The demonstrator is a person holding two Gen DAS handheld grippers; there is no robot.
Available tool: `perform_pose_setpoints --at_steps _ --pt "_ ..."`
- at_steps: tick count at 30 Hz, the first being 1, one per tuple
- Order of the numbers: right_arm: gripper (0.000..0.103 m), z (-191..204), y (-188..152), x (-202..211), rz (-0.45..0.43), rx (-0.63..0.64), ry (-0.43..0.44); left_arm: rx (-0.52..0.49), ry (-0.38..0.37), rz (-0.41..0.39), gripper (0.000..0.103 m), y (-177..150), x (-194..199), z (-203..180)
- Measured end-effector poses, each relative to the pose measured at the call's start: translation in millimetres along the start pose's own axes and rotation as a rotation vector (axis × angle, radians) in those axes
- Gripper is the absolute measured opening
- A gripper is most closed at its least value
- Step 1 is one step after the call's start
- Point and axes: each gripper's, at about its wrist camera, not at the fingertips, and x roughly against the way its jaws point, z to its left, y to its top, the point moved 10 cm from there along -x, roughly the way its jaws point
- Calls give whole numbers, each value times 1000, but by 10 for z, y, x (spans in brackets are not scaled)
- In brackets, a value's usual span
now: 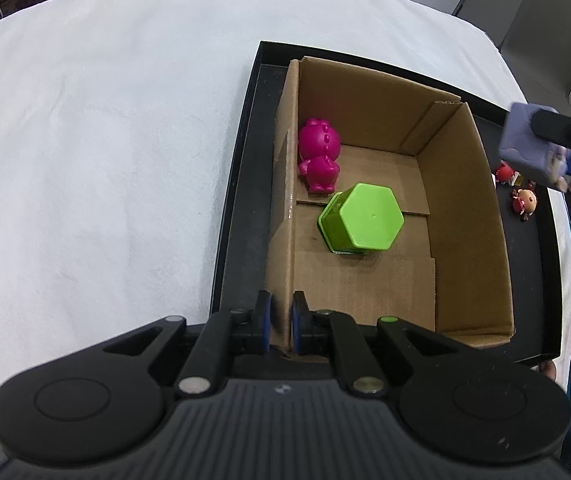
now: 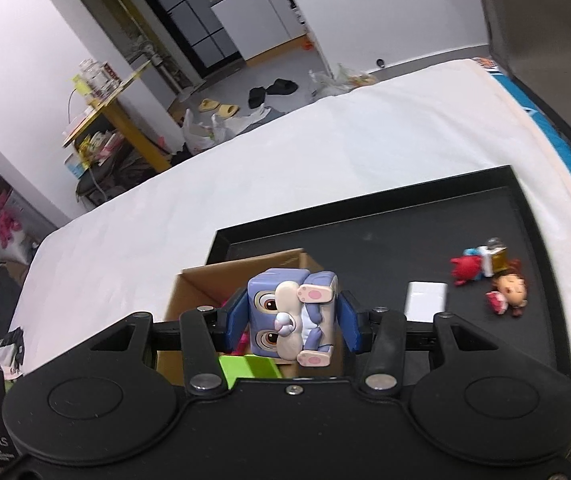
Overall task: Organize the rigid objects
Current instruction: 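Lift and carry the lavender cube figure with the right gripper over the box, then open the right gripper to drop the cube figure into the box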
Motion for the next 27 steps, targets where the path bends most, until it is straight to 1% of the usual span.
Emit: perform_pose_setpoints --at_steps 10,19,22,23,25,27 --pt "47 376 -102 -288 51 51 10 10 -18 1 10 4 -13 16" --pt "47 494 -116 -536 76 46 -9 12 -24 4 10 8 -14 26" --pt "50 502 -125 -604 86 19 30 13 -25 5 10 9 -16 26" --pt "50 500 -128 -597 91 14 40 14 -30 5 10 10 -17 24" --pt "50 496 -134 -555 98 17 58 16 -15 -1 10 18 -7 38" --pt "50 471 -148 -500 110 10 62 20 -20 -3 10 15 -5 40"
